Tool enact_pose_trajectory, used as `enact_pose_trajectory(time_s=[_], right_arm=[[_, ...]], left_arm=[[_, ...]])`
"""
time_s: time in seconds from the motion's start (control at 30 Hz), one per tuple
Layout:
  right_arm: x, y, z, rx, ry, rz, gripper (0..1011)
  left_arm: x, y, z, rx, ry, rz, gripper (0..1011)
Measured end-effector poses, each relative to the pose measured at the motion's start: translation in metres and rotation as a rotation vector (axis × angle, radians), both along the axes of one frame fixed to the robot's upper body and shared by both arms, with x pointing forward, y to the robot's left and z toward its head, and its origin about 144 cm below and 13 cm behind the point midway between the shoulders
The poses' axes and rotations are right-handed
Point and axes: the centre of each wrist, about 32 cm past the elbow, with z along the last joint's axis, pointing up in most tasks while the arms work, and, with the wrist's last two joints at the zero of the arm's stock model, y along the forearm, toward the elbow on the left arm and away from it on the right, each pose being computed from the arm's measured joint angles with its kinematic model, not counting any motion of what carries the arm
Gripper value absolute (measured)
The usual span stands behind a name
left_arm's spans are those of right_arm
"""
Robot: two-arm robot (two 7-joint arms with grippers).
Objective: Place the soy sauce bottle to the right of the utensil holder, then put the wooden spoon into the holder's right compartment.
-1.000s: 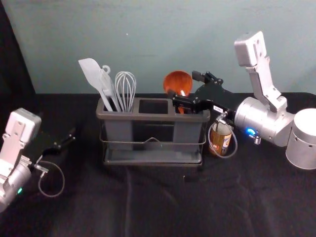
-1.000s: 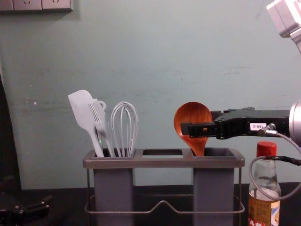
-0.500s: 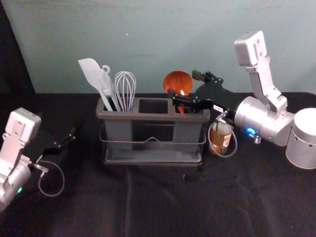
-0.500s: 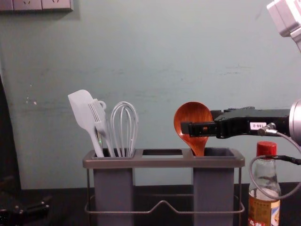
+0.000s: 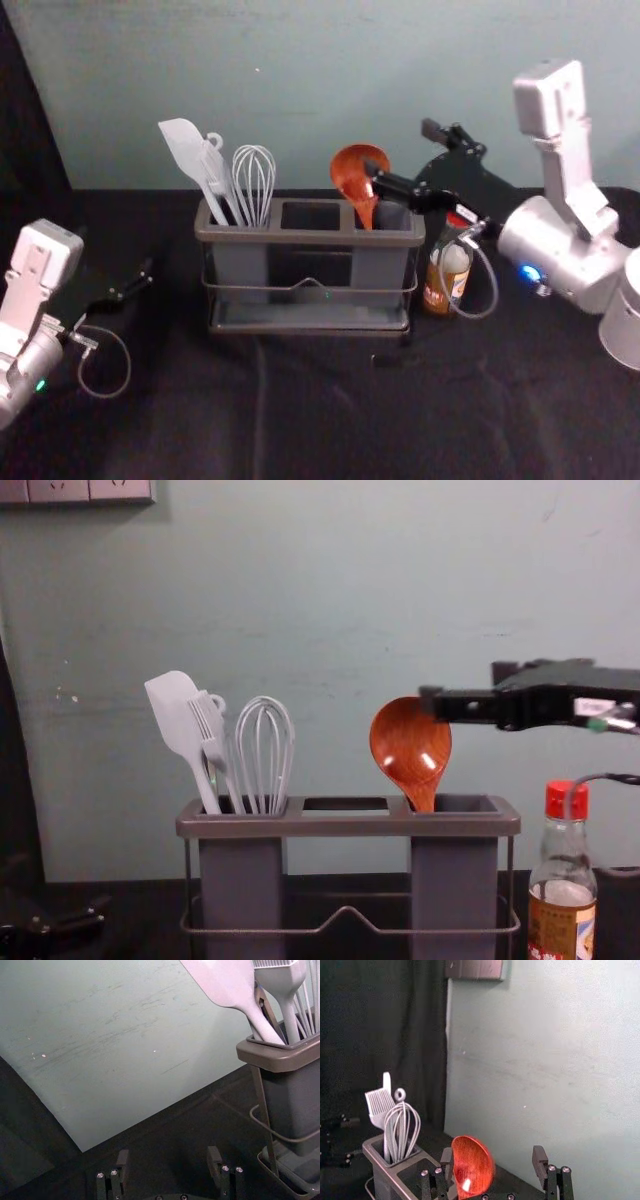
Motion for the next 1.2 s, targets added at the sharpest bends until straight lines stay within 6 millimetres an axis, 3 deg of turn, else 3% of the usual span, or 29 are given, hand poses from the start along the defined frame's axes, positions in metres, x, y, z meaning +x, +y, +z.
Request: enact_pose_trajectory(time_s=[0.2,0.53,0.7,0.97,1.2], right_arm=[[-0.031,-0.008,-0.008,0.037,-0.036,-0.046,1002],[-0.092,-0.018,-0.061,0.095,-0.140,-0.144,1002],[-0.112,-0.018,-0.083,0.085,-0.192,-0.184,1002],[-0.127,-0.025,-0.116,0.100,-0.183,-0.260,1002],[-0.131,-0.027,-0.132,0.135,-0.036,-0.306,1002]], left_arm=[[0.000,0.000,0.000,0.000,0.000,0.000,1011],[0.000,0.000,0.000,0.000,0.000,0.000,1012],[0.000,0.000,0.000,0.000,0.000,0.000,1011],[0.000,0.000,0.000,0.000,0.000,0.000,1012],[0.000,0.000,0.000,0.000,0.000,0.000,1011]])
